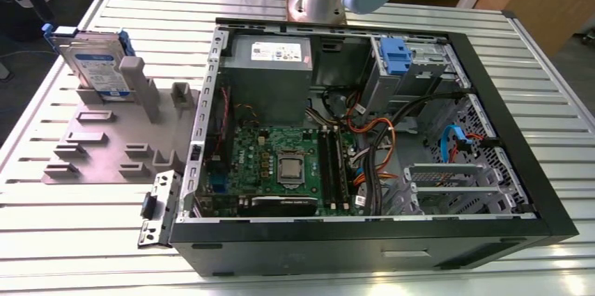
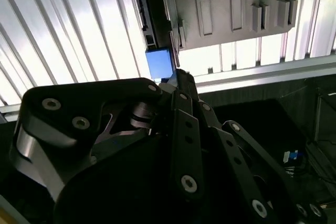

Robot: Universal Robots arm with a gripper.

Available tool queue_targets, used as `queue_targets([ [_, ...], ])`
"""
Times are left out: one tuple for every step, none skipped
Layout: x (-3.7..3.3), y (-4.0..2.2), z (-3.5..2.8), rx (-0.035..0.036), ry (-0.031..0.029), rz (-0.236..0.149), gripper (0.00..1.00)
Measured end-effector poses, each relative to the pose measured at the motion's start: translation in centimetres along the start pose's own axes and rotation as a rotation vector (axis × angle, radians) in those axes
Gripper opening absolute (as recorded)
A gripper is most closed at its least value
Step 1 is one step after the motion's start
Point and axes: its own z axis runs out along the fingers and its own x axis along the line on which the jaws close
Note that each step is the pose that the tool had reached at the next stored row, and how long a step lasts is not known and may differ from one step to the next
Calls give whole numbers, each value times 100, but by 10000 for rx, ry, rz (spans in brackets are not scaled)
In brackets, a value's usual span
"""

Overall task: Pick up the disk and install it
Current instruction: 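Pick up the disk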

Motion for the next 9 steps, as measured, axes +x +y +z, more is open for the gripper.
queue_targets([
  [0,0,1,-3,7,-175,11],
  [0,0,1,-8,15,-356,11],
  [0,0,1,-12,23,-535,11],
  [0,0,2,-15,29,-715,11],
  [0,0,2,-20,37,-894,11],
  [0,0,4,-24,45,-1090,11],
  [0,0,4,-28,53,-1271,11],
  [0,0,5,-32,60,-1449,11],
  [0,0,6,-36,68,-1630,11],
])
